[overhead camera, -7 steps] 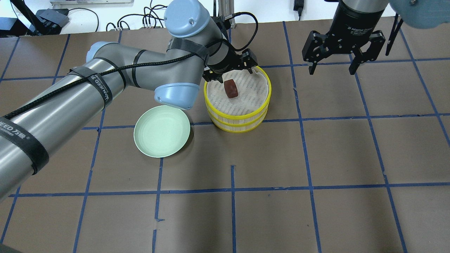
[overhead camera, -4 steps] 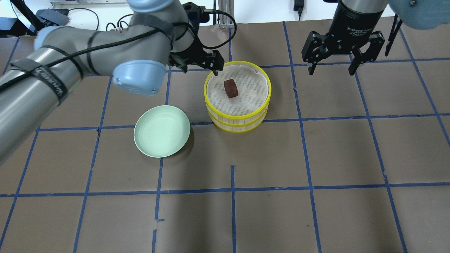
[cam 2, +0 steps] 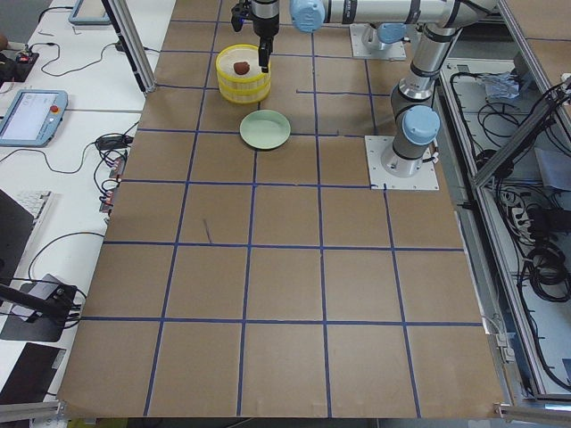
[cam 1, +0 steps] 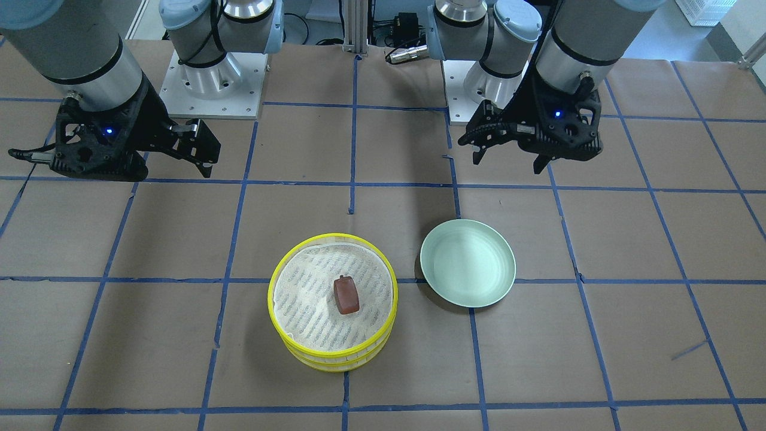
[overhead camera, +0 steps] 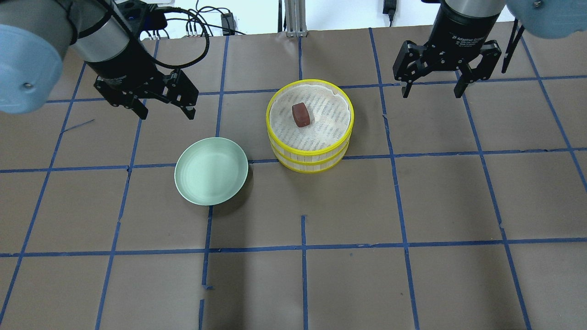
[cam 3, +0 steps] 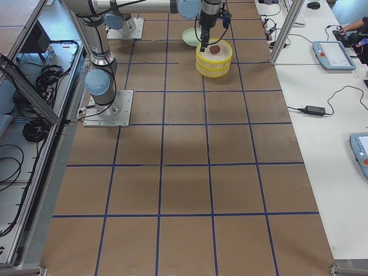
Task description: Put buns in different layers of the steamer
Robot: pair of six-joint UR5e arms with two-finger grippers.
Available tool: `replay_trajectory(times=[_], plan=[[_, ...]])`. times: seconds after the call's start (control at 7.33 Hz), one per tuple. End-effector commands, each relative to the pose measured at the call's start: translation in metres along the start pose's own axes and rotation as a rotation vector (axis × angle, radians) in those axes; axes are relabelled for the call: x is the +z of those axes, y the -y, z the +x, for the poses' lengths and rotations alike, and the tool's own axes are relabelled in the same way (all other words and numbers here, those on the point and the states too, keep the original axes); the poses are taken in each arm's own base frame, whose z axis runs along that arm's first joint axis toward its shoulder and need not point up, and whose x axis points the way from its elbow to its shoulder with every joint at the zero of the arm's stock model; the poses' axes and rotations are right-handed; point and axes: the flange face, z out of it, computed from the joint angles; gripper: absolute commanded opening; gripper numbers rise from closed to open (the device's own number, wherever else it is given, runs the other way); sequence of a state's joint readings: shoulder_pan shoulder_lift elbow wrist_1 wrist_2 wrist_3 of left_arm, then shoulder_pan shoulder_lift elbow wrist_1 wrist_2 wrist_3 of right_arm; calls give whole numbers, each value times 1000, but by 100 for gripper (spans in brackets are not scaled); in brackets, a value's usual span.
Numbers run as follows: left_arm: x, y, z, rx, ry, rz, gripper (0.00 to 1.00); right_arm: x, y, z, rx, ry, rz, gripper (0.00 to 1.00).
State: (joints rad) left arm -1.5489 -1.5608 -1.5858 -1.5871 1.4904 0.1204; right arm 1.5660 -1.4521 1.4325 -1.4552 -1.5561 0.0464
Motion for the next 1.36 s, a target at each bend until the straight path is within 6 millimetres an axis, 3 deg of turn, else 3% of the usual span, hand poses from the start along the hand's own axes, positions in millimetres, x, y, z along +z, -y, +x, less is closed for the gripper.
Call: replay_trajectory(times=[0.0, 0.68, 1.23], plan=[[-3, -12, -1, -5, -2, -21, 100, -8, 0, 0, 2, -5, 39, 100], [0, -27, -15, -5, 99, -79, 100, -9, 0, 0, 16, 2, 48, 100], [-4, -31, -15, -2, 105, -72, 100, -8, 1, 0, 14, 3, 47, 100]])
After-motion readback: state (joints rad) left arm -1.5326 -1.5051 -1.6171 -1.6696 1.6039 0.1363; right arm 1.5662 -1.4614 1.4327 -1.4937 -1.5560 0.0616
